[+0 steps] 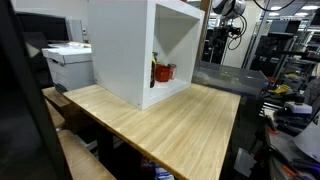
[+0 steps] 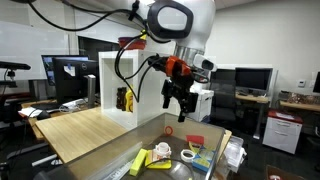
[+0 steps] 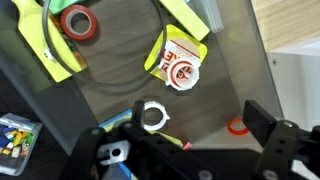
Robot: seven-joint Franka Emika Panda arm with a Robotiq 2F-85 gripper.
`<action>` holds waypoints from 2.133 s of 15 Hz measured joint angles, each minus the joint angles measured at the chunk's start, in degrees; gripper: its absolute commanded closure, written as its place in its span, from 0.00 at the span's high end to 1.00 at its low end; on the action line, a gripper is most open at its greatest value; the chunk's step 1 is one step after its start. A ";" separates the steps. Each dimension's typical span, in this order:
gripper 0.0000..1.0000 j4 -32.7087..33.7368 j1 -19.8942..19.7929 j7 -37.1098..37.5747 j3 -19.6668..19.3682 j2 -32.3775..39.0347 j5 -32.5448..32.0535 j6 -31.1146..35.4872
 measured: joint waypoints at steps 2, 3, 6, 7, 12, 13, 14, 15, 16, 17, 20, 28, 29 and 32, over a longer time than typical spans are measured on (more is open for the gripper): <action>1.00 2.01 -1.18 0.98 1.00 2.24 1.08 -0.01; 1.00 3.17 -1.67 1.71 1.50 3.42 1.54 -0.03; 1.00 6.43 -2.29 5.32 2.88 6.51 2.22 -0.07; 1.00 7.39 -2.36 6.72 3.34 7.39 2.32 -0.25; 1.00 13.50 -2.40 11.69 5.40 12.42 2.14 -3.41; 1.00 14.76 -2.39 12.37 5.44 13.28 1.86 -4.18; 1.00 15.85 -2.41 13.15 5.41 14.02 1.53 -4.98; 1.00 16.96 -2.43 14.12 5.33 14.73 0.96 -5.81; 1.00 18.51 -2.44 15.48 5.08 15.76 -0.29 -7.30; 1.00 19.84 -2.45 16.59 4.83 16.65 -1.46 -8.83; 1.00 24.29 -2.10 21.50 3.98 19.52 -6.60 -14.45; 1.00 31.06 0.32 32.60 2.65 22.68 -8.45 -14.48; 1.00 31.13 0.44 32.60 2.66 22.73 -8.45 -14.49; 1.00 31.13 0.36 32.60 2.66 22.79 -8.45 -14.49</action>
